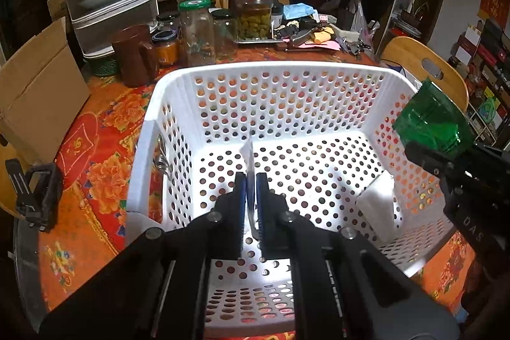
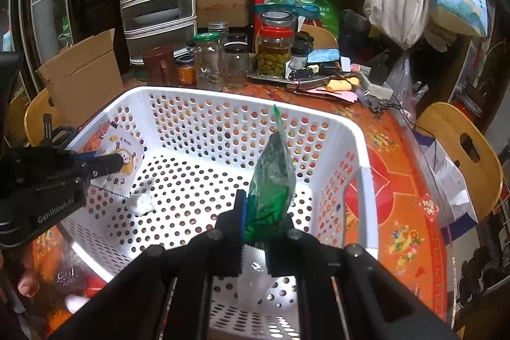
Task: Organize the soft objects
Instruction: 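Lower both items into the white basket and open both tools, then withdraw both tools and move the right tool toward the black sock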
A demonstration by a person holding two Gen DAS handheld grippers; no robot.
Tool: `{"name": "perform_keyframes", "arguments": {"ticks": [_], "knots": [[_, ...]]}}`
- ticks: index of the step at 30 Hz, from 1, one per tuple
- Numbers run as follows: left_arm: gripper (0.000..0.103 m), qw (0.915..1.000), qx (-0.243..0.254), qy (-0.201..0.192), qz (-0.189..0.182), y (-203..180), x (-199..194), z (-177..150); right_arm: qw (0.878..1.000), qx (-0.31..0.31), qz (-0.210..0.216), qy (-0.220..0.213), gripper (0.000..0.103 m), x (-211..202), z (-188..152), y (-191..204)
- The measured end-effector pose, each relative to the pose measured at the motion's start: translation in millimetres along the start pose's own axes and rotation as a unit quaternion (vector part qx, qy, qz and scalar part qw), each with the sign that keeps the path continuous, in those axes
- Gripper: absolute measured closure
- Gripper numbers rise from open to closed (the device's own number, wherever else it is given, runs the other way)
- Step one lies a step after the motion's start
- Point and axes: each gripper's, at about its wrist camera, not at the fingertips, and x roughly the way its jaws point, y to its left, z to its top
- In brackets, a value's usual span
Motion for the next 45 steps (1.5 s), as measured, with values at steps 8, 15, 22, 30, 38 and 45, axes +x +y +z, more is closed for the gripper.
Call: {"name": "perform_keyframes", "arguments": {"ticks": [8, 15, 22, 30, 38, 45], "knots": [[0.040, 0.9999, -0.004, -0.005, -0.010, -2.1, -1.8, -3.6, 1.000, 0.011, 0.001, -0.011, 0.060, -1.5, -2.6, -3.4], [0.002, 0.9987, -0.004, -0.049, -0.011, -0.8, -29.2, -8.1, 0.999, 0.012, 0.002, -0.038, 0.024, -18.4, -8.6, -3.9], [0.000, 0.9957, 0.008, -0.092, 0.010, 1.6, -83.3, -40.7, 0.996, 0.009, -0.001, -0.085, 0.004, -57.4, -30.0, -2.7], [0.000, 0.9939, -0.003, -0.110, 0.009, 7.6, -131.6, -95.1, 0.994, 0.008, -0.012, -0.110, 0.003, -97.4, -68.8, 4.2], [0.000, 0.9953, -0.022, -0.094, -0.001, 19.0, -143.6, -146.3, 0.994, 0.006, -0.013, -0.107, 0.003, -113.9, -99.0, 14.4], [0.000, 0.9958, -0.029, -0.086, 0.002, 23.3, -144.2, -174.3, 0.996, 0.007, -0.008, -0.092, 0.003, -115.4, -120.6, 22.6]]}}
